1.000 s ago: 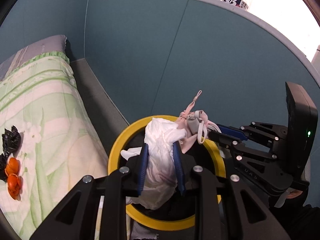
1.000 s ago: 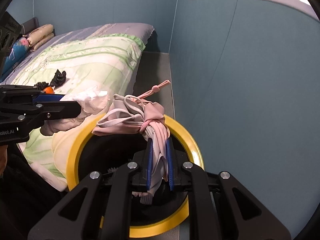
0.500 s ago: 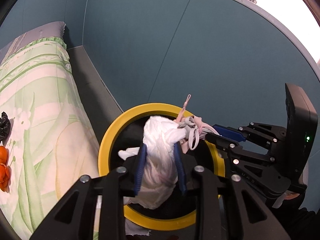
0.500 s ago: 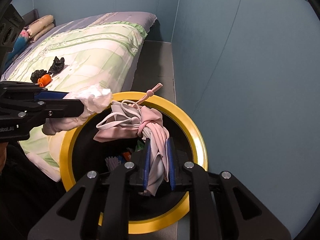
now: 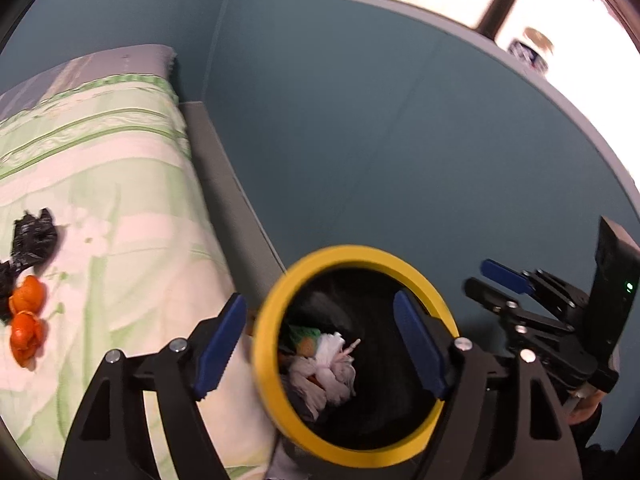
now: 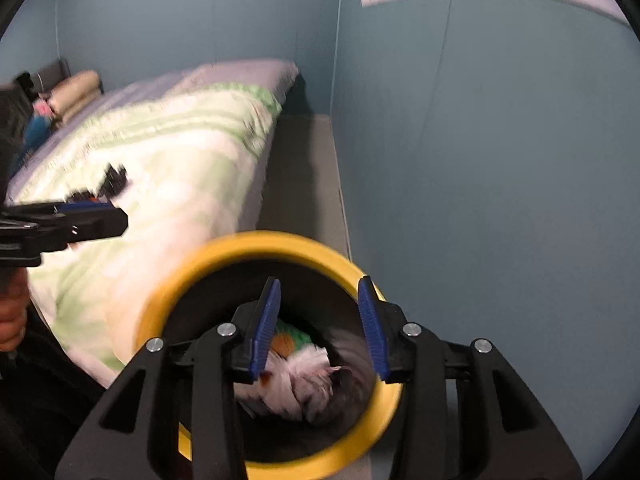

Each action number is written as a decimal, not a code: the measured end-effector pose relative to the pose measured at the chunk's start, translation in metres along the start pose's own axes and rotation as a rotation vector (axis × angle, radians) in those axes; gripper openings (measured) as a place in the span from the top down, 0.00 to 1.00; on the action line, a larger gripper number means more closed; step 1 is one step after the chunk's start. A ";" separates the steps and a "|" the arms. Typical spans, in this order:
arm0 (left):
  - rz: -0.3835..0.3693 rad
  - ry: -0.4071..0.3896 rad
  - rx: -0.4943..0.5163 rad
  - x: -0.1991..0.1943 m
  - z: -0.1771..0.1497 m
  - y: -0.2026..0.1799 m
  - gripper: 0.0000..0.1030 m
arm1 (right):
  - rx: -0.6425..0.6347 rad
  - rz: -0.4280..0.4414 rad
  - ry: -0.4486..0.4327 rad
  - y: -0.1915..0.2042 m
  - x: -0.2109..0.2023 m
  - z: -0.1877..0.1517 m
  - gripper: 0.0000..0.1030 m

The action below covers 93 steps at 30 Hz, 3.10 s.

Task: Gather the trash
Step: 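Move both tools back over the black plastic bags on the bed, then grasp a black plastic bag with the left tool while the right tool grasps another black bag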

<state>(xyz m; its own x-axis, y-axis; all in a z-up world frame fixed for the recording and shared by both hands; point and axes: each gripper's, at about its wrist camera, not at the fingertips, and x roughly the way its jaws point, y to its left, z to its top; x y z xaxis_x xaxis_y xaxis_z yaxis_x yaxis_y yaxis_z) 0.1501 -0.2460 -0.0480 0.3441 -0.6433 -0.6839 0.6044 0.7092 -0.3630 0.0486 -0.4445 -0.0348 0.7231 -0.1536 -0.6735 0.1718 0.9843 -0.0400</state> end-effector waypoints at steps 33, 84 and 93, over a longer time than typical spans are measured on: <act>0.433 -0.158 -0.329 -0.127 -0.012 0.258 0.26 | -0.281 0.432 0.077 0.249 0.123 0.118 0.52; 0.437 0.020 -0.473 -0.056 -0.015 0.384 0.71 | -0.469 0.429 0.355 0.387 0.300 0.128 0.64; 0.443 -0.001 -0.496 -0.068 -0.020 0.390 0.74 | -0.560 0.352 0.299 0.409 0.293 0.122 0.82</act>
<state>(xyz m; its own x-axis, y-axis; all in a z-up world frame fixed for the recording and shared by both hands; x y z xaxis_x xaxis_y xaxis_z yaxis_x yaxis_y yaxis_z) 0.3485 0.0801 -0.1558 0.4845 -0.2608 -0.8350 0.0035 0.9551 -0.2963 0.4120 -0.0975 -0.1587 0.4448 0.1316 -0.8859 -0.4633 0.8804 -0.1018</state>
